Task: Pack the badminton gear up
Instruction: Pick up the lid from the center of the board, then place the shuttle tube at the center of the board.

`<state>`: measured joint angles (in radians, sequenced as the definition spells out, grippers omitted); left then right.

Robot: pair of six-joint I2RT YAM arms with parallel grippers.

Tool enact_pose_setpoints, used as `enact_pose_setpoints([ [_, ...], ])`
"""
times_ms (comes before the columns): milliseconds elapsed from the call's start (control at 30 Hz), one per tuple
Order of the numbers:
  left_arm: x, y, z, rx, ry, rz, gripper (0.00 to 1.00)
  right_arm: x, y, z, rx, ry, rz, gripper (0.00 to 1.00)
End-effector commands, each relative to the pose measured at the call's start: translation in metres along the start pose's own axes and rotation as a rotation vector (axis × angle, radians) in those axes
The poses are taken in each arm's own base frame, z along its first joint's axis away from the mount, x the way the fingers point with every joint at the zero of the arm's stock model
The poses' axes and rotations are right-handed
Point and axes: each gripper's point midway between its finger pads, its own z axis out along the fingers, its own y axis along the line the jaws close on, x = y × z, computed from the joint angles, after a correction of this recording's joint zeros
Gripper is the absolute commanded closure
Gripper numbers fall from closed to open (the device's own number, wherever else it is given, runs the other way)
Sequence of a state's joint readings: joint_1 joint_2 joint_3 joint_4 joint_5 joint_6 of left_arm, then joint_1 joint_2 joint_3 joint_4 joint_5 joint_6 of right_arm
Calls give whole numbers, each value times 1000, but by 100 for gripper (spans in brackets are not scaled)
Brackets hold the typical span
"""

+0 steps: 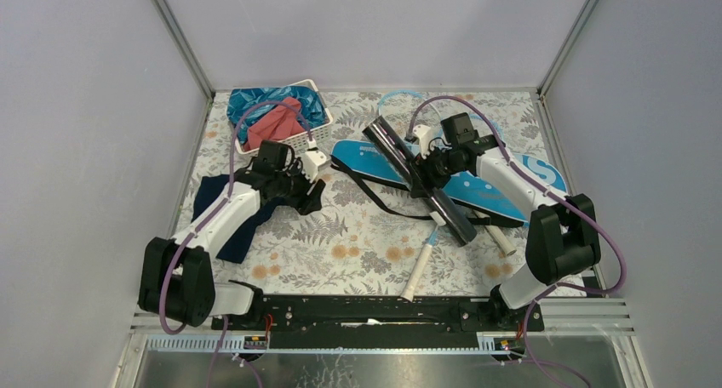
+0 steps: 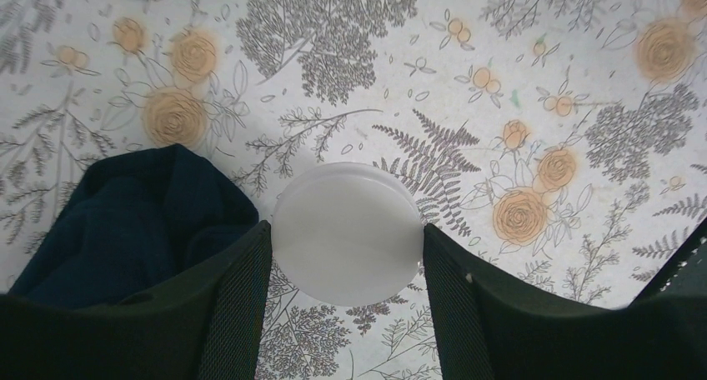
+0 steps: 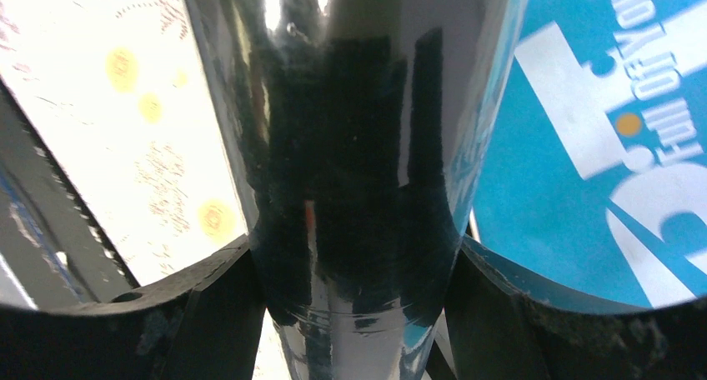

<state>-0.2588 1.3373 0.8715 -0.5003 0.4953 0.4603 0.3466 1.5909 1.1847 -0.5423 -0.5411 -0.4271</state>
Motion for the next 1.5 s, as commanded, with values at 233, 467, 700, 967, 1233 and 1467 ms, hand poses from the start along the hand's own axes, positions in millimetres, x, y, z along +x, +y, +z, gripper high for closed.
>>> enact_pose_setpoints([
  [233,-41,0,-26,12,-116,-2,41,65,-22,-8,146,243,-4,68],
  [467,-74,-14,-32,125,-190,-11,41,90,-31,4,187,283,7,61],
  [700,-94,-23,-26,223,-255,-83,41,78,-31,12,158,253,17,44],
  [967,-107,-29,-21,304,-310,-69,41,69,-29,10,138,246,20,24],
  [1233,-116,-29,-16,329,-334,-41,41,12,-22,-12,117,129,-10,1],
  [1467,-140,-37,-17,353,-413,-6,40,-65,15,-27,-81,-105,7,3],
])
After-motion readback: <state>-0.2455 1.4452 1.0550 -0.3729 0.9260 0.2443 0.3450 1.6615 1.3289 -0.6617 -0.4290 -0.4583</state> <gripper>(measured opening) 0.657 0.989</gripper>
